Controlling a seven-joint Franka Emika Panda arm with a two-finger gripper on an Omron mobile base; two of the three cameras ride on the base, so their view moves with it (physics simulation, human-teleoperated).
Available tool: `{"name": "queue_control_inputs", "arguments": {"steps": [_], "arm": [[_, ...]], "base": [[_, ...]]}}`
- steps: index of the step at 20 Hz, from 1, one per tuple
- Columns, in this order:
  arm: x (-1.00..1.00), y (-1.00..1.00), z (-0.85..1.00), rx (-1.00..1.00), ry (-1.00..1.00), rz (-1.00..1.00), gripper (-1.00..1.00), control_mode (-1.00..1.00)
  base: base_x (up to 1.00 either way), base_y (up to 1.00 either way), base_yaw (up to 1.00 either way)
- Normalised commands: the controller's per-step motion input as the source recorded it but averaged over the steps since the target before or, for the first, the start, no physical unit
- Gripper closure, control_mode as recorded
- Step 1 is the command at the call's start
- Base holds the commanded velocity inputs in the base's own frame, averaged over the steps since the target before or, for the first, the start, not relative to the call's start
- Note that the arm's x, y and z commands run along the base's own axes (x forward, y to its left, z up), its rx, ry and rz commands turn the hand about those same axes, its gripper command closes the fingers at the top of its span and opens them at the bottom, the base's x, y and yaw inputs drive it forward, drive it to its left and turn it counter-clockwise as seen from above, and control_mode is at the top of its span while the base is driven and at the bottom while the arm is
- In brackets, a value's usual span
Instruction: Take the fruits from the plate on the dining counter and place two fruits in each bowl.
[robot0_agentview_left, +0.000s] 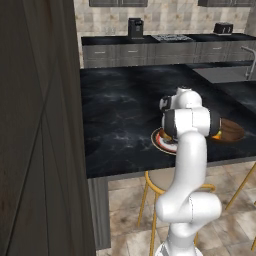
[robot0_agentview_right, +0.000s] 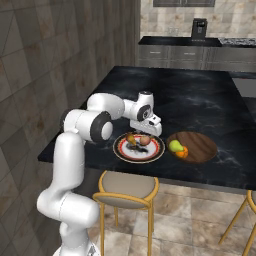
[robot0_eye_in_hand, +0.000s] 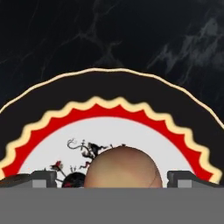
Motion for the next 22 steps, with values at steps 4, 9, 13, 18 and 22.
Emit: {"name": "queue_control_inputs", "arguments": {"steps": [4, 9, 13, 18, 22], "arm": [[-0.25, 0.00, 0.00, 0.00, 0.00, 0.00, -1.00, -1.00], [-0.18, 0.00, -0.06, 0.00, 0.00, 0.00, -1.00, -1.00], [-0.01, 0.00, -0.19, 0.00, 0.00, 0.00, -1.00, -1.00], [0.00, 0.00, -0.11, 0.00, 0.00, 0.00, -1.00, -1.00], [0.00, 0.00, -0.07, 0.00, 0.00, 0.00, 1.00, -1.00]], "base": [[0.00, 0.00, 0.00], [0.00, 0.00, 0.00], [0.00, 0.00, 0.00], [0.00, 0.00, 0.00], [0.00, 0.00, 0.00]]}}
